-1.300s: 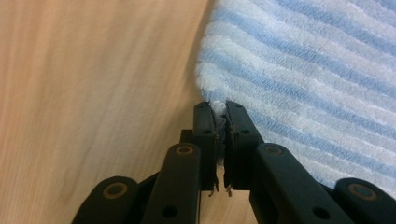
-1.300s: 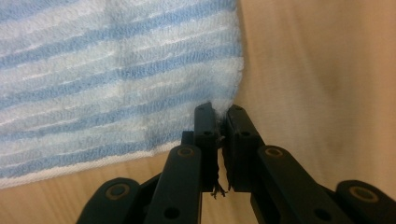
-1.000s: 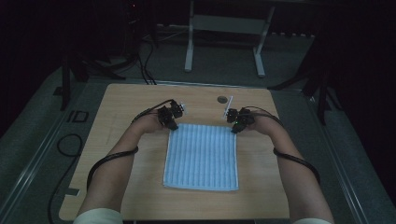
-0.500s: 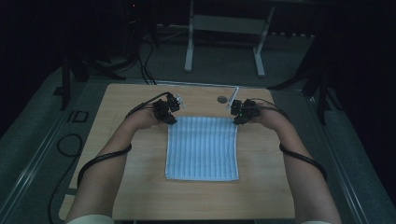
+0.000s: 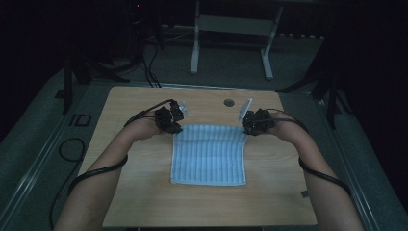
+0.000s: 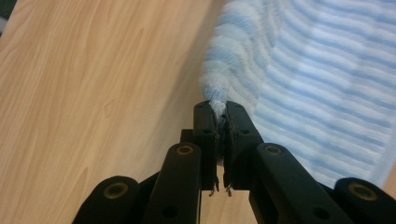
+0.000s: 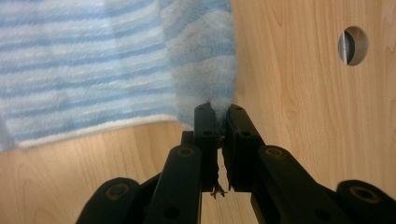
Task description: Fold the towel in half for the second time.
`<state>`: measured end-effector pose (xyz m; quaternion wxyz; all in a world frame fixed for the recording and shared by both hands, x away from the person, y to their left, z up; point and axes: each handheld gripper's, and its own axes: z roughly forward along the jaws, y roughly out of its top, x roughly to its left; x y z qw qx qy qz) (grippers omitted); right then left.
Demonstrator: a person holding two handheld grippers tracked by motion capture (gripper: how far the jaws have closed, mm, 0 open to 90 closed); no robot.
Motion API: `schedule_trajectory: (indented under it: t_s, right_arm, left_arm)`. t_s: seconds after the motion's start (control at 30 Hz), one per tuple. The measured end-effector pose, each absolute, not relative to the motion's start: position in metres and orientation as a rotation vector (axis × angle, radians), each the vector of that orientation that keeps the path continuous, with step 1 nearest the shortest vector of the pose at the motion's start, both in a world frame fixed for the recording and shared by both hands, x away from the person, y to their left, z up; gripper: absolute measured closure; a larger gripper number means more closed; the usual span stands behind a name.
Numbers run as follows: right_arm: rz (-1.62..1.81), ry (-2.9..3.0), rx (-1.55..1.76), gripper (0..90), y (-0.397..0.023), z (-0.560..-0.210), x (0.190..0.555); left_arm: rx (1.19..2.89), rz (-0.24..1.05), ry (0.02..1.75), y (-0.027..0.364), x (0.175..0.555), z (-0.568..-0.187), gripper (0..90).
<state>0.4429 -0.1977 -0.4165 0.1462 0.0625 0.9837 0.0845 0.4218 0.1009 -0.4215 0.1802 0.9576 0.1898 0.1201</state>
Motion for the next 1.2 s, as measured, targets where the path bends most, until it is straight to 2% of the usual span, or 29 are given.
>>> schedule_trajectory:
  t_s: [0.07, 0.7, 1.03, 1.2]
  right_arm:
    - [0.242, 2.825, 0.16, 84.2, -0.198, -0.416, 0.435]
    - [0.306, 2.799, 0.019, 84.0, -0.207, -0.404, 0.359]
    - [0.336, 2.858, -0.027, 83.7, -0.208, -0.434, 0.327]
    - [0.355, 2.914, -0.036, 83.5, -0.205, -0.464, 0.314]
  left_arm:
    - [2.705, 0.332, 0.479, 0.1, 0.413, -0.421, 84.7]
    - [2.694, 0.338, 0.438, 0.104, 0.357, -0.412, 84.7]
    - [2.713, 0.277, 0.381, 0.107, 0.329, -0.439, 84.4]
    - [2.732, 0.219, 0.36, 0.108, 0.317, -0.461, 84.0]
